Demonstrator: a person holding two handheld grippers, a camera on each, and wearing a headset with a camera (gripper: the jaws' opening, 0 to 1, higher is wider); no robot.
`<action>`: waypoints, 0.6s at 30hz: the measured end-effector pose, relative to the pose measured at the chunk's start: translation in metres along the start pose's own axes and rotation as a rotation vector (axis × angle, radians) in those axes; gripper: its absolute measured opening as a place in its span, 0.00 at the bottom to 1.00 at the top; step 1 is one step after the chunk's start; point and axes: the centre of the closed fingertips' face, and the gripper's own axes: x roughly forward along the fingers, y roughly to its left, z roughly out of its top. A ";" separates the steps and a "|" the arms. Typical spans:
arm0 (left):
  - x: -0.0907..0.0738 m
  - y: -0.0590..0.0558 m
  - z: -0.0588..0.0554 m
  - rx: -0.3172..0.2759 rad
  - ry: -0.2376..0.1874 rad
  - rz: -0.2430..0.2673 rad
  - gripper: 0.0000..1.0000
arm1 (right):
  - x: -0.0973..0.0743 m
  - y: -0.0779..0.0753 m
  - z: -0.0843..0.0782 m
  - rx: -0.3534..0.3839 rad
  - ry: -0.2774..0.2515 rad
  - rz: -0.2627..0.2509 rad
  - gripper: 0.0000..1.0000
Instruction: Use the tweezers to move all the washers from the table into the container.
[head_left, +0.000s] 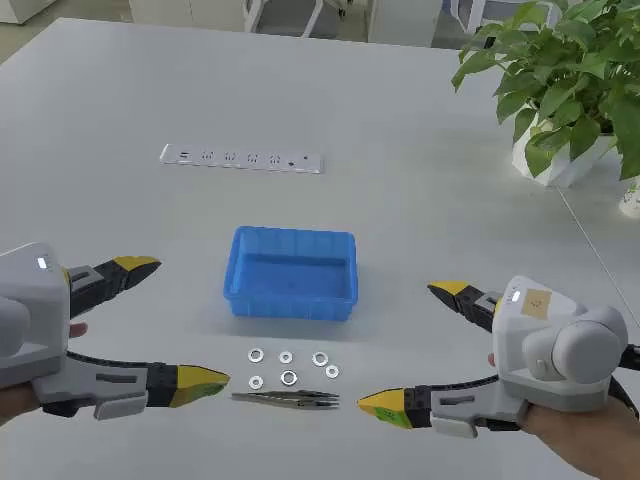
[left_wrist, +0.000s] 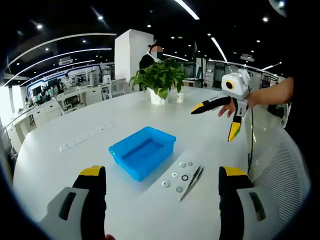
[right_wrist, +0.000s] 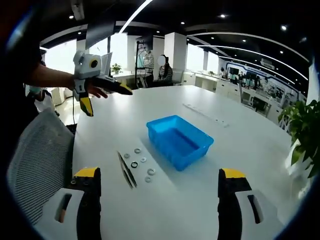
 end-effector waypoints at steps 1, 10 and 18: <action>0.000 0.000 0.000 -0.001 -0.001 0.000 1.00 | 0.000 0.000 0.000 0.000 0.000 0.000 0.98; -0.001 0.001 0.000 0.000 -0.002 0.003 1.00 | -0.001 -0.001 -0.002 0.000 0.003 -0.001 0.98; 0.000 0.002 0.001 0.003 -0.002 0.004 1.00 | 0.000 -0.001 -0.002 -0.004 0.005 0.000 0.98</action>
